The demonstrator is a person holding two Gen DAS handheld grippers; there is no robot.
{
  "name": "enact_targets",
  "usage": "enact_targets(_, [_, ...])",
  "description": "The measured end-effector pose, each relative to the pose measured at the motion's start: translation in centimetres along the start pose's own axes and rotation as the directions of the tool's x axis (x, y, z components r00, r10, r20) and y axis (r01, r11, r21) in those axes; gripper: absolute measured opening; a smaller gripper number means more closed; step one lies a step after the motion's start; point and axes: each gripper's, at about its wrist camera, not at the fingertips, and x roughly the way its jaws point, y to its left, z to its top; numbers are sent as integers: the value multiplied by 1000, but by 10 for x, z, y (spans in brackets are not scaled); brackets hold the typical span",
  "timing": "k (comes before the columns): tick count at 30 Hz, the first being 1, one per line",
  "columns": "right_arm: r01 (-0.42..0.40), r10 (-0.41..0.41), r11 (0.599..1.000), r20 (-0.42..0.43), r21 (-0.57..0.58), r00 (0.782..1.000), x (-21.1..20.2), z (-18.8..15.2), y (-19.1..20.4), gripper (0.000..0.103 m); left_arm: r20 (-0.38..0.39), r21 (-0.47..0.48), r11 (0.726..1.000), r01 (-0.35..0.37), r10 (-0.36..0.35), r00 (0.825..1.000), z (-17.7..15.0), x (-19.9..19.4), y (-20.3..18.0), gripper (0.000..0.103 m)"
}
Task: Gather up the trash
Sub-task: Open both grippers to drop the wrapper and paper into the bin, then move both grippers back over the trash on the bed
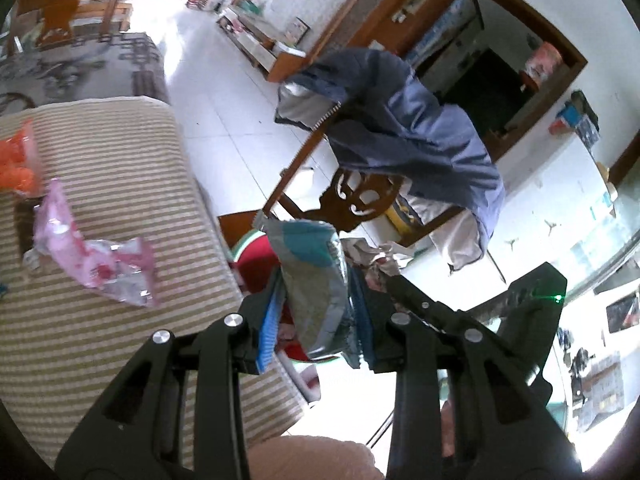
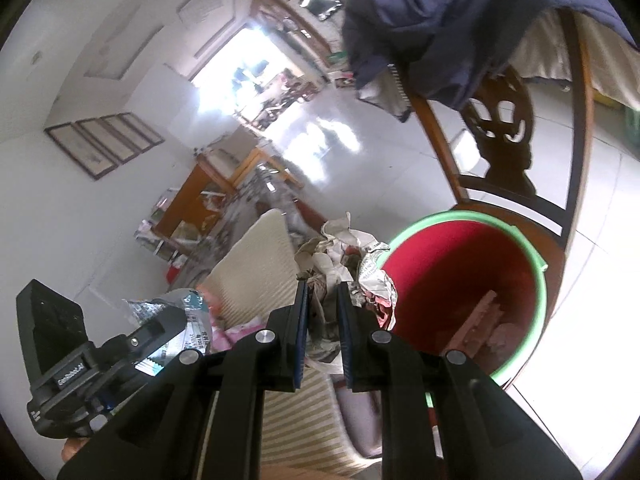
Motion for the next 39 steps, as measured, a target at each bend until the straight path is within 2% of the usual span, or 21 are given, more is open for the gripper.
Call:
enact_targets(7, [46,-47,999,2,26,999,5,0,-18,16,-67,20,1000,9,-7,998,-1,31,-8,33])
enact_targets(8, [53,-53,998,6,33,999,5,0,-20,20,-73,14,1000,13,-12,997,-1,34,-8,37])
enact_targets(11, [63,-64,995,12,72,998,6,-1,-27,35,-77,-14,1000,18,-19,997,0,39,-5,65])
enact_targets(14, [79,-80,994,12,77,997,6,-3,-28,43,-66,-11,1000,13,-13,998,1,38,-2,66])
enact_targets(22, [67,-67,998,18,20,998,1,-4,1,44,-21,-36,999,-6,6,1000,-2,11,14,66])
enact_targets(27, [-13,12,998,-8,-54,1000,3,-12,49,45,35,-117,993,-25,30,999,-9,-29,42,66])
enact_targets(30, [-83,77,988,-51,-127,996,10,-25,91,51,92,-137,988,-70,83,992,-14,-64,61,66])
enact_targets(33, [-153,131,966,-114,-208,985,23,-46,133,54,152,-170,976,-134,161,975,-20,-104,89,69])
enact_targets(35, [-194,155,951,-172,-239,973,38,-63,153,54,184,-194,962,-190,226,957,-26,-132,111,70])
enact_targets(37, [-201,149,945,-209,-259,966,51,-78,163,54,208,-220,936,-275,320,924,-33,-163,139,70])
enact_targets(39, [-162,84,938,-253,-306,964,65,-92,173,54,216,-255,892,-373,429,877,-44,-196,173,70])
